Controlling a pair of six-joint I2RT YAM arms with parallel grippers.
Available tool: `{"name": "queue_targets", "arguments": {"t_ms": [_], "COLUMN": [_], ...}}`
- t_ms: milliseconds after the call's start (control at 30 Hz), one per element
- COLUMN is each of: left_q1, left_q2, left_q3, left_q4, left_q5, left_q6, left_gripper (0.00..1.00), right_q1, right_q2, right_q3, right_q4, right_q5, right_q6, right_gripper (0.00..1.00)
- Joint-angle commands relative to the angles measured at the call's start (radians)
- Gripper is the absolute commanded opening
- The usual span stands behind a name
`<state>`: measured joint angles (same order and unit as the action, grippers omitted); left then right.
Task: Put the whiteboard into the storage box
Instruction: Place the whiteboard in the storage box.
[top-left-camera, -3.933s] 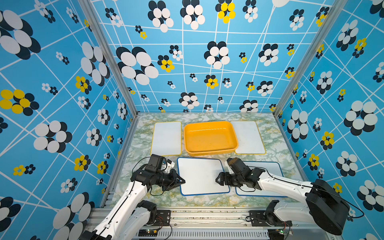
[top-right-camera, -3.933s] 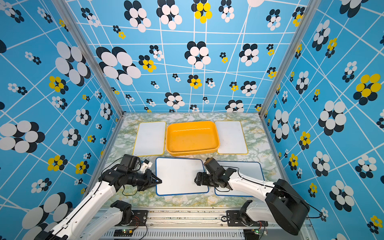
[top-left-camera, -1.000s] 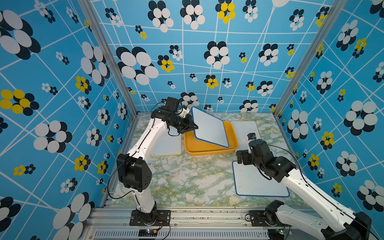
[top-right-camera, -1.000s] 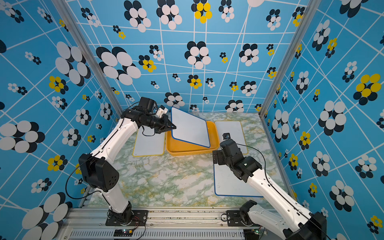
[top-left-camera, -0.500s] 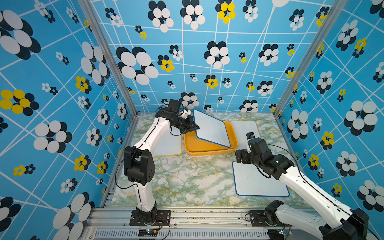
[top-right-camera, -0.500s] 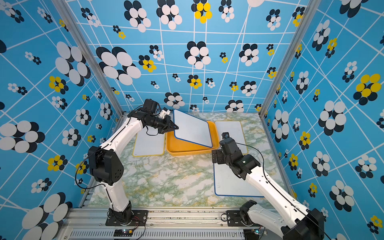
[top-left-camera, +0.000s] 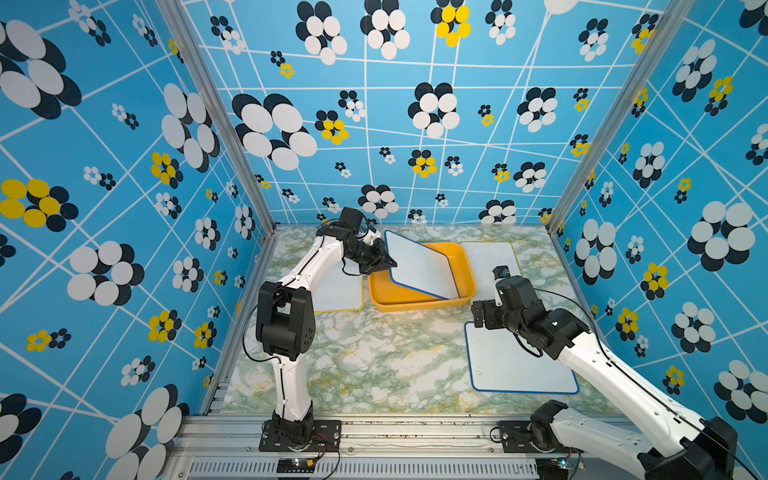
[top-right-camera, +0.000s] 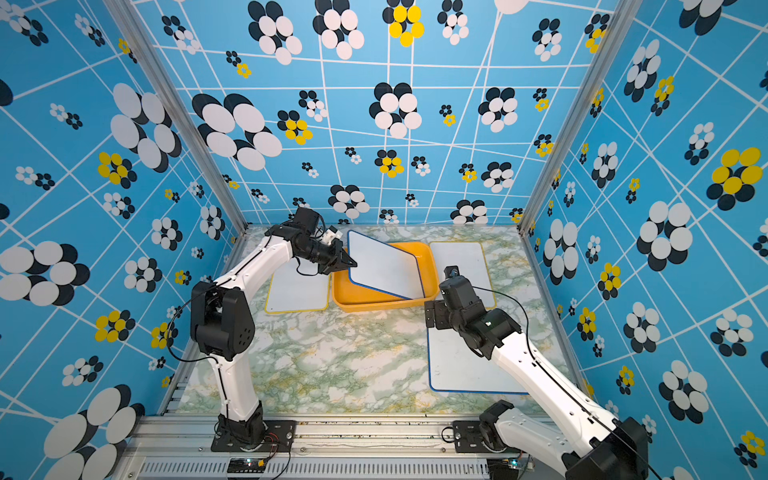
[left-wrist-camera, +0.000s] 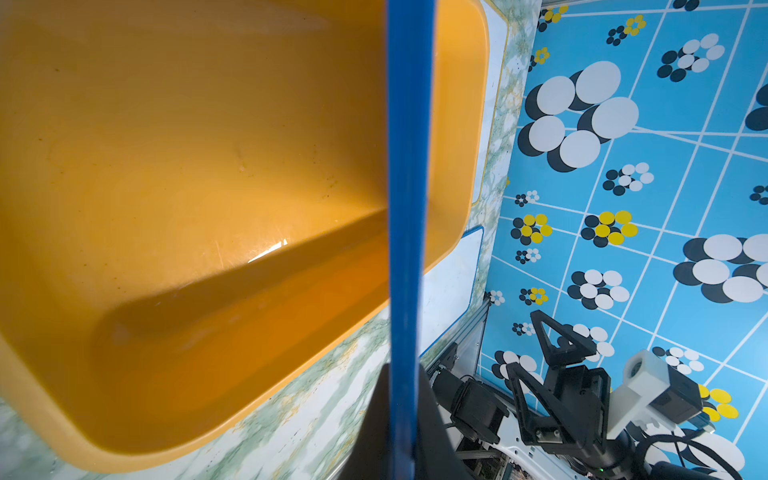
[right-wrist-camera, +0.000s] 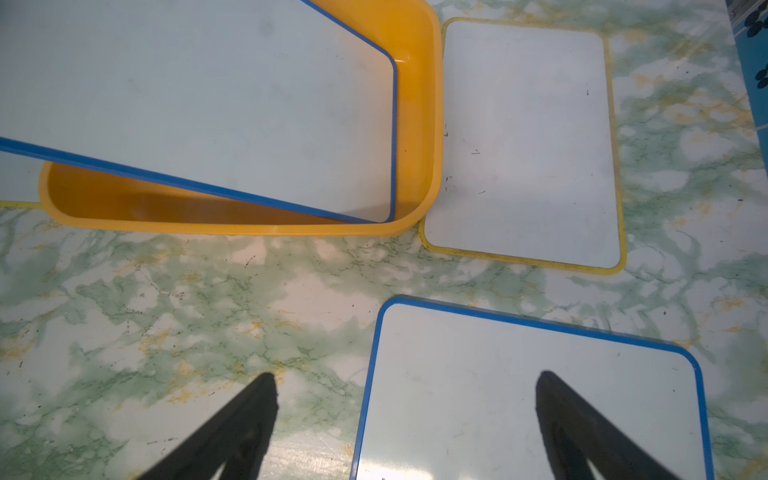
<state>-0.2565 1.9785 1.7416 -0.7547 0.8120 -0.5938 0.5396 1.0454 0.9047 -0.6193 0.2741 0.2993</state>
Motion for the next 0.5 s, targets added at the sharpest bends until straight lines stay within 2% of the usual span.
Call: {"name": "queue_targets", "arguments": {"t_ms": [0, 233, 467], "left_q1": [0.002, -0.02, -0.038], "left_q2": [0.054, 0.151, 0.253], "left_q3": [0.008, 0.081, 0.231], "left_q4": [0.0, -0.072, -0.269], "left_q5": [-0.015, -0.095, -0.292], "left_q6": [0.036, 0.067, 0.115], "left_gripper": [0.0, 0.0, 0.08], "right_q1": [-0.01, -0.013, -0.027], "right_q2": [-0.007, -0.007, -0.005], "right_q3": [-0.001, -0.001, 0.0], "right_q4": [-0.023, -0.035, -0.074], "right_q5": [-0.018, -0.011, 0.003], "right_q6": [0.005, 0.005, 0.005], "right_gripper": [0.99, 0.99, 0.99]}}
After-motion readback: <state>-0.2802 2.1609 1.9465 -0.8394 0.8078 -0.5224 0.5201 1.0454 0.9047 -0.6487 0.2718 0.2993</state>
